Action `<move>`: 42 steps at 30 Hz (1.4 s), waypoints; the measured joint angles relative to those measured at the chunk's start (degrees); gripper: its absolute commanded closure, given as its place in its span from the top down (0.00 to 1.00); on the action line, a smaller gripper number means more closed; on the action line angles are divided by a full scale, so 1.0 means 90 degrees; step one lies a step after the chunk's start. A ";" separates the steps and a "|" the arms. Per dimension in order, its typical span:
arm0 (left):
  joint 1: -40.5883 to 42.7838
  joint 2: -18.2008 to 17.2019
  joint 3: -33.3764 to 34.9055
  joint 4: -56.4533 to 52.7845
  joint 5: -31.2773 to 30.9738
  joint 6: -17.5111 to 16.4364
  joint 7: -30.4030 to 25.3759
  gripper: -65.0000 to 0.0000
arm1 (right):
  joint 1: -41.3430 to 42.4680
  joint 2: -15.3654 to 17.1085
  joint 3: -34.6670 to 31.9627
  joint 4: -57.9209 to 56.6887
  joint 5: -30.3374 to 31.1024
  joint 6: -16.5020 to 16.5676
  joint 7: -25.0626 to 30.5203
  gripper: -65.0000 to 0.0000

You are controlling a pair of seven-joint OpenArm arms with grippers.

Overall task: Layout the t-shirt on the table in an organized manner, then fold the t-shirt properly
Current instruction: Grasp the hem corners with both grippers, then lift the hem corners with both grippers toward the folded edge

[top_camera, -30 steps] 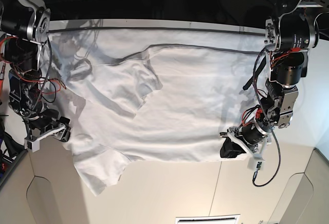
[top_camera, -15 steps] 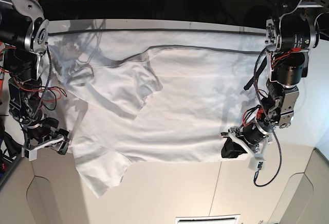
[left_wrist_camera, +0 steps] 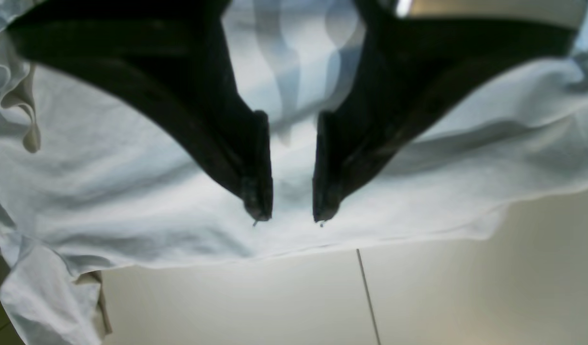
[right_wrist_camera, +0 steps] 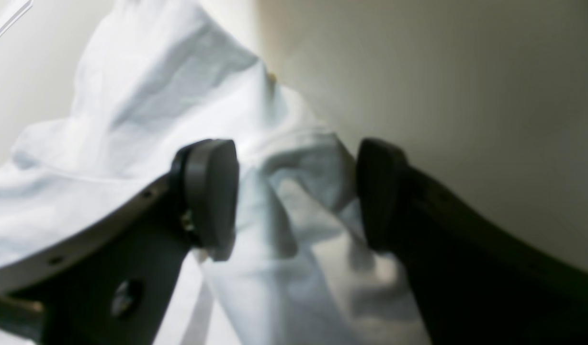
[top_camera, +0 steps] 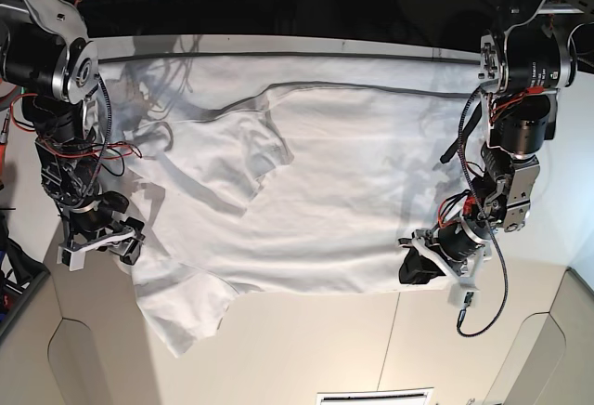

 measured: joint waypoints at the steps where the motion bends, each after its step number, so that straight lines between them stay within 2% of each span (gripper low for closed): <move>1: 0.0017 -0.0002 0.0000 0.0000 -0.0002 0.0000 0.0002 0.28 | 0.0000 0.0002 0.0000 0.0034 -0.0002 0.0000 -0.0036 0.54; 3: 0.0029 -0.0032 0.0000 0.0000 -0.0005 0.0000 0.0002 0.28 | -0.0015 0.0002 0.0000 0.0087 -0.0002 0.0002 -0.0131 0.37; 6: 0.0034 -0.0177 0.0000 0.0000 -0.0248 -0.0002 0.0007 0.28 | -0.0051 0.0002 0.0000 0.0175 -0.0022 0.0126 -0.0214 0.00; 10: 0.0032 -0.0522 -0.0085 0.0000 -0.0525 -0.0002 -0.0136 0.28 | -0.0053 0.0000 0.0000 0.0233 -0.0049 0.0148 -0.0265 0.00; 15: 0.0029 -0.0877 -0.0673 0.0002 -0.0537 0.0000 -0.0335 0.29 | -0.0066 0.0000 0.0000 0.0236 -0.0046 0.0148 -0.0257 0.00; 18: 0.0032 -0.1015 -0.0993 0.0002 -0.0418 0.0039 -0.0333 0.46 | -0.0066 0.0000 0.0000 0.0236 -0.0046 0.0148 -0.0260 0.00; 20: 0.0027 -0.1098 -0.0998 0.0002 -0.0437 0.0624 -0.0270 0.55 | -0.0066 0.0000 0.0000 0.0236 -0.0044 0.0151 -0.0257 0.00; 22: 0.0017 -0.1154 -0.1001 0.0002 -0.0449 0.1158 0.0058 0.58 | -0.0068 0.0000 0.0000 0.0236 -0.0044 0.0151 -0.0255 0.00; 26: 0.0092 -0.1217 -0.1001 0.0002 -0.0726 0.1511 0.0457 0.58 | -0.0068 0.0000 0.0000 0.0236 -0.0046 0.0151 -0.0260 0.00; 31: 0.0425 -0.1200 -0.1003 -0.0017 -0.1222 0.1532 0.0590 0.58 | -0.0107 0.0000 0.0000 0.0238 -0.0039 0.0168 -0.0233 0.00; 35: 0.0546 -0.1158 -0.1137 -0.0403 -0.1532 0.1559 0.0546 0.58 | -0.0197 0.0002 0.0000 0.0253 -0.0019 0.0340 -0.0163 0.00; 42: 0.0534 -0.0940 -0.2013 -0.0644 -0.1885 0.1294 0.0474 0.58 | -0.0284 0.0002 0.0000 0.0272 0.0000 0.0435 -0.0097 0.00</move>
